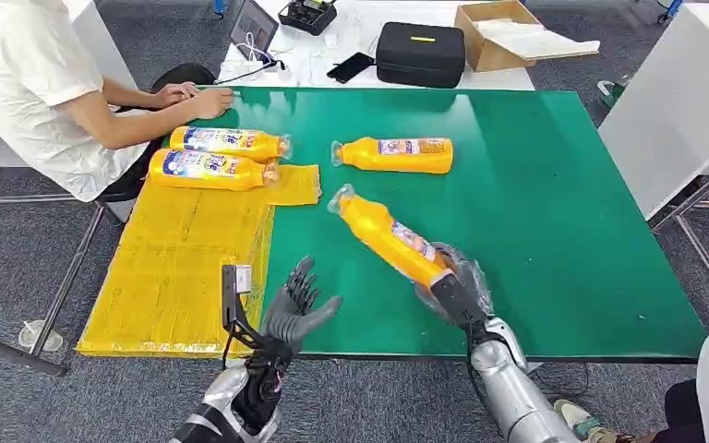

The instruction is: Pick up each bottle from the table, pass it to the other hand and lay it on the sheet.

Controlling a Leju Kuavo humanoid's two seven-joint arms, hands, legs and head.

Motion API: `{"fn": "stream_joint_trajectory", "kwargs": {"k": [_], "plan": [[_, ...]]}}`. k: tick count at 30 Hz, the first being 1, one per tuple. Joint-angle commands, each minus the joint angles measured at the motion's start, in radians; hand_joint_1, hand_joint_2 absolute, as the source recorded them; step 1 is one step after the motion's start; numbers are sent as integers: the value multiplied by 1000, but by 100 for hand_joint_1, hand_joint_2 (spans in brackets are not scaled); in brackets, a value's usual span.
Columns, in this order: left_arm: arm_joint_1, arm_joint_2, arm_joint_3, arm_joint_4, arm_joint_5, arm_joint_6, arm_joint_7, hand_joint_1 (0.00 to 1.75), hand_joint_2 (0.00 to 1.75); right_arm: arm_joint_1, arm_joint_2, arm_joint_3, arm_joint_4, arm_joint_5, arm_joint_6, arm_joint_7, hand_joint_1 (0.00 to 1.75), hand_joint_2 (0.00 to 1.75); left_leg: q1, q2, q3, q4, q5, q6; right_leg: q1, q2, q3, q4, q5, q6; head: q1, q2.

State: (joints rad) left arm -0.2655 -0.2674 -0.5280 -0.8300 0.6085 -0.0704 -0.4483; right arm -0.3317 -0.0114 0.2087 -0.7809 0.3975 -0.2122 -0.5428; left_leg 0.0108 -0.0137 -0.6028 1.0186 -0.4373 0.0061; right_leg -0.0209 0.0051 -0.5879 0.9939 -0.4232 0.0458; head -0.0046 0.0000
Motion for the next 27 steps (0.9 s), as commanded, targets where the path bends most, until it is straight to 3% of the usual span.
{"fn": "stream_joint_trajectory", "kwargs": {"k": [1,4,11,16,21,27], "plan": [[-176,-32,75,298,11,-177,-26,0,175,-66,65,115,23,-4,47,-51,175,175,2,6,0,1,0,0,2,4,-1,0,2,-3,0,0],[-211,-45,136,372,69,-204,-3,0,175,-70,69,134,23,-6,55,-51,175,175,1,2,-2,1,1,0,2,1,-1,0,1,-2,0,0],[-265,-47,144,422,38,-252,-42,0,175,-93,85,166,60,-9,70,-64,175,175,0,0,-5,1,1,0,1,-1,-4,1,1,-1,0,0],[-268,-71,159,442,54,-275,30,0,175,-100,92,184,61,-10,74,-76,175,175,0,1,-5,1,1,0,1,0,-5,1,1,-1,0,0],[-282,-61,159,437,37,-252,-46,0,175,-84,86,214,26,5,71,-81,175,175,0,0,-6,0,1,0,0,-1,-6,0,1,0,0,0],[-281,-42,206,362,58,-335,-137,0,175,-58,98,247,-10,2,108,-80,175,175,1,1,-5,1,1,0,2,-1,-4,0,1,-2,0,0]]}}
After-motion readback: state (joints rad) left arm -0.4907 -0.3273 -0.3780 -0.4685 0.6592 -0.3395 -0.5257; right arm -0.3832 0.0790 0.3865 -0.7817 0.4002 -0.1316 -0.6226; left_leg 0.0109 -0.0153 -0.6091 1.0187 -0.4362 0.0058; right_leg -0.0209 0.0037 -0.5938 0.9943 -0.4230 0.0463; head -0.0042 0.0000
